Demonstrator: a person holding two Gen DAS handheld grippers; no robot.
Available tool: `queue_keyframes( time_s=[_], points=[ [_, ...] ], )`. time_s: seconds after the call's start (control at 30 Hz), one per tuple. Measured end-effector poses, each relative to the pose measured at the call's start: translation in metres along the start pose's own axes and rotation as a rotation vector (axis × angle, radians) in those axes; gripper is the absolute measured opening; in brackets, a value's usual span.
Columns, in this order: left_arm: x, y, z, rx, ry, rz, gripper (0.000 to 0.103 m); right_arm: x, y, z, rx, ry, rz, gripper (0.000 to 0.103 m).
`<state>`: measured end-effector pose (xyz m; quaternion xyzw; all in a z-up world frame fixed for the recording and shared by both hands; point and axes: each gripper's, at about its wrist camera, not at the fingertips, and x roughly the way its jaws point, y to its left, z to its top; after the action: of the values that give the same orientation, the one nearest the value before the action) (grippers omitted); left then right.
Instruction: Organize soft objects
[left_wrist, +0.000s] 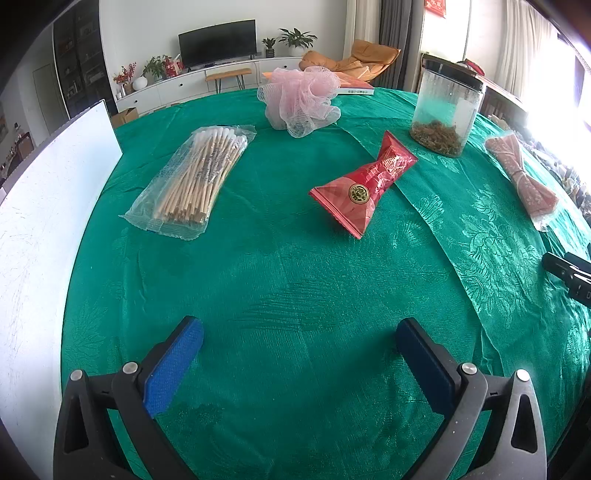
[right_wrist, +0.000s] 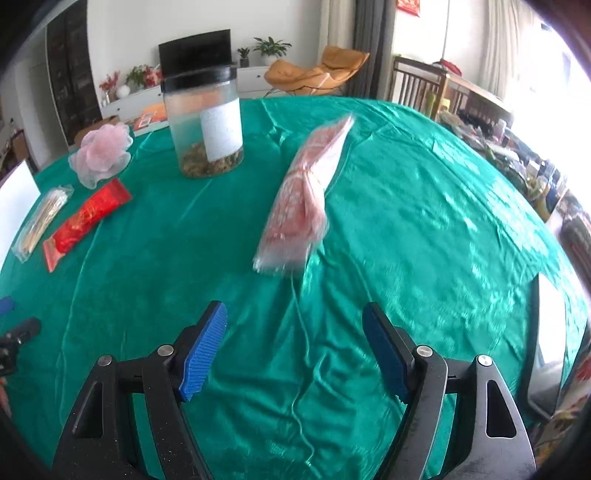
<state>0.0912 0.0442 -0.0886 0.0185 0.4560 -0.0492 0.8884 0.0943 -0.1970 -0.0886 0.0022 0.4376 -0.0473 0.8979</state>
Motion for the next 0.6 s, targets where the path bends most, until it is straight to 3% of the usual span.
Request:
queue_keyframes(
  time_s=[0.1,0.27,0.6],
  points=[
    [0.000,0.000,0.000,0.000,0.000,0.001,0.103,0.005,-0.001,0.002,0.012,-0.004,-0.016,0.079],
    [0.000,0.000,0.000,-0.001,0.000,0.002,0.103,0.015,-0.010,0.005,0.035,0.017,0.030,0.091],
    [0.001,0.000,0.000,-0.001,0.000,0.002,0.103,0.014,-0.009,0.005,0.034,0.016,0.029,0.091]
  ],
)
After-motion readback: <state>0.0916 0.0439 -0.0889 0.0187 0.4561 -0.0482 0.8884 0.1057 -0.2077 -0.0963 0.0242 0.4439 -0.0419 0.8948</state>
